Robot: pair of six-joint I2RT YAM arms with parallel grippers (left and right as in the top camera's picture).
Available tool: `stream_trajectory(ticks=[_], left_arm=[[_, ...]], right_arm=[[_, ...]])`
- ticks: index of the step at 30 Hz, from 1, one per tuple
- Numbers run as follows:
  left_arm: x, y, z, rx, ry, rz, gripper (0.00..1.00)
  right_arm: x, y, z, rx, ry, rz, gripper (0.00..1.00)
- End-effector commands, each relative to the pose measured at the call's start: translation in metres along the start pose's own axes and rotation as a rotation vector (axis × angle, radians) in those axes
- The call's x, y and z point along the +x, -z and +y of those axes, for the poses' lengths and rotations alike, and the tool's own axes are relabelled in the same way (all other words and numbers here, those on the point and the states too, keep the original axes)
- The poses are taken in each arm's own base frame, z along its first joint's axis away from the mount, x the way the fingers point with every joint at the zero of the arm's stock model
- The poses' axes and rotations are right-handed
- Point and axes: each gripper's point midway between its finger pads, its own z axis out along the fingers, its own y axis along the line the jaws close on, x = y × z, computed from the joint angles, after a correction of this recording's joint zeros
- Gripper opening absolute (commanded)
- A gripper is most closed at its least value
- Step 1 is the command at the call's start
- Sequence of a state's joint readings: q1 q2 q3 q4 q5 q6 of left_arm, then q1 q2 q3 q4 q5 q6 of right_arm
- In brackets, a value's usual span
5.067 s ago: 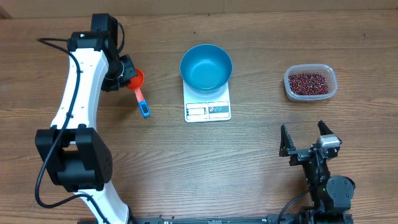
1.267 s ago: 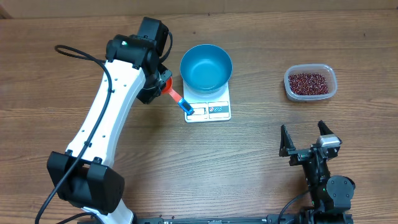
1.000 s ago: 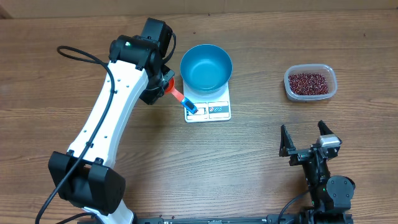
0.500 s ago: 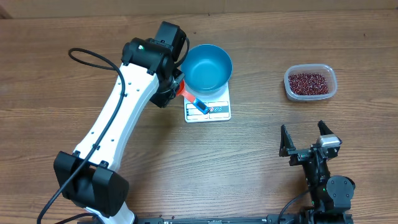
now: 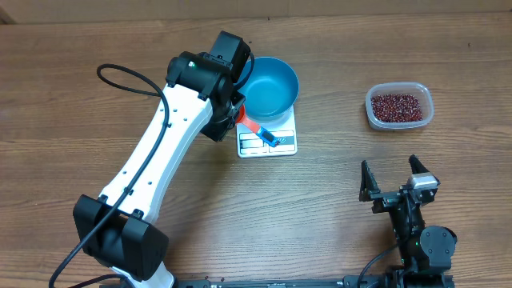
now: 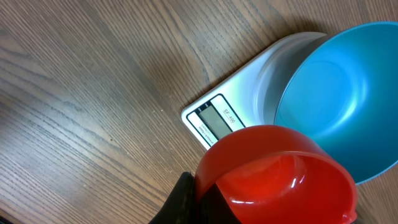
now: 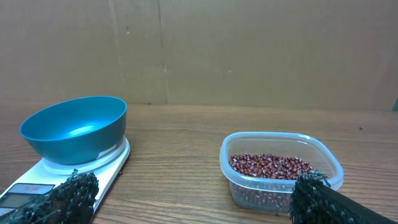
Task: Scoop item into bowl and weigh 150g on scale
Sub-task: 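Carry the scoop over the scale beside the teal bowl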
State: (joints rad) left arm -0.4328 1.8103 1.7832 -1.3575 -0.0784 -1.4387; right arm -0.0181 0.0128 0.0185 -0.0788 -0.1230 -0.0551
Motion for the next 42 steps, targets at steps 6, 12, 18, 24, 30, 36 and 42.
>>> stream_trajectory(ticks=[6, 12, 18, 24, 30, 36, 42], left_arm=[[0.003, 0.007, -0.005, 0.026, 0.025, 0.000, 0.04], [0.003, 0.007, -0.005, 0.026, 0.025, 0.000, 0.04], [0.003, 0.007, -0.005, 0.026, 0.029, 0.002, 0.05], [0.008, 0.007, -0.006, 0.029, 0.029, 0.030, 0.04], [0.014, 0.007, -0.007, 0.030, 0.062, 0.046, 0.04], [0.017, 0.008, -0.007, 0.029, 0.102, 0.050, 0.04], [0.022, 0.008, -0.007, 0.025, 0.172, 0.081, 0.05]], right_arm=[[0.002, 0.000, 0.000, 0.001, -0.005, -0.004, 1.00], [0.002, 0.000, 0.000, 0.001, -0.005, -0.004, 1.00], [0.002, 0.000, 0.000, 0.001, -0.005, -0.004, 1.00], [0.002, 0.000, 0.000, 0.001, -0.005, -0.004, 1.00], [0.002, 0.000, 0.000, 0.001, -0.005, -0.004, 1.00], [0.002, 0.000, 0.000, 0.001, -0.005, -0.004, 1.00], [0.002, 0.000, 0.000, 0.001, -0.005, -0.004, 1.00]])
